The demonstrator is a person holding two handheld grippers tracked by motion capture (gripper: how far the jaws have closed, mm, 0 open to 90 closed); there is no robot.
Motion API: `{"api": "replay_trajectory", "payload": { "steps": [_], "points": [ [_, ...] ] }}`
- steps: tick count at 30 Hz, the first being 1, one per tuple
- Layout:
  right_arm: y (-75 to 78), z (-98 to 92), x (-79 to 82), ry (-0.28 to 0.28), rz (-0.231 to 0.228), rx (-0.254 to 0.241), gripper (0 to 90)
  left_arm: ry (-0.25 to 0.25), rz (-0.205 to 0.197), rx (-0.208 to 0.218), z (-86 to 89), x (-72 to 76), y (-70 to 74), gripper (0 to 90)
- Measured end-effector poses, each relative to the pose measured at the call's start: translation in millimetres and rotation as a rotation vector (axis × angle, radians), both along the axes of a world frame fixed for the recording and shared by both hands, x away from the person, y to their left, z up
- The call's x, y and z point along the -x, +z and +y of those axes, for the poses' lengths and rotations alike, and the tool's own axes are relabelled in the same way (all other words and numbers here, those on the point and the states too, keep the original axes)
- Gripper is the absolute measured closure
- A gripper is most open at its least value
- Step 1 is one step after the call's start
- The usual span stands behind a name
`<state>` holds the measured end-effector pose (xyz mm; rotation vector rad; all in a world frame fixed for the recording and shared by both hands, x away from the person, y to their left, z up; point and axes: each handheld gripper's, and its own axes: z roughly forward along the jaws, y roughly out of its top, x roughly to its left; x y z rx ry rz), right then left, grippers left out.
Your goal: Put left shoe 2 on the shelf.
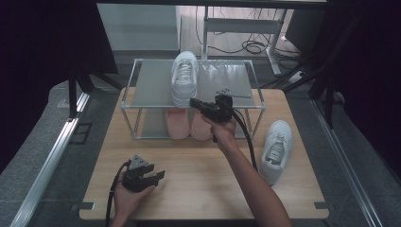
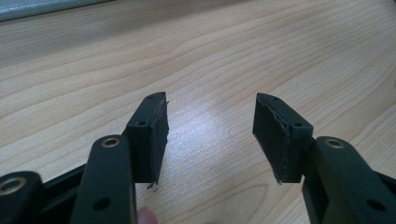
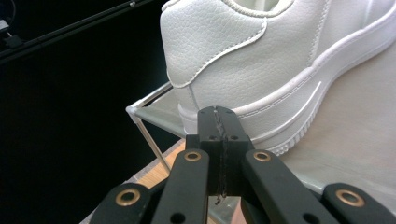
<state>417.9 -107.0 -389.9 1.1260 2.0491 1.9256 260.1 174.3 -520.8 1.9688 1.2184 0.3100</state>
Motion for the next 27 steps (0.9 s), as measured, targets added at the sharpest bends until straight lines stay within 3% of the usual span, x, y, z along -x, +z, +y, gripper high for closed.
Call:
{"api": "replay_trajectory", "payload": {
  "steps": [6,27],
  "points": [
    [-1.0,9.6,-0.8,0.015,0.001,-0.006,89.3,-0.001,0.001,-0.002,0.4,0.1,0.0,46.2],
    [-2.1,12.5,-1.9,0.027,0.007,-0.022,89.3,-0.001,0.004,0.000,-0.9,0.2,-1.9,46.2]
  ]
}}
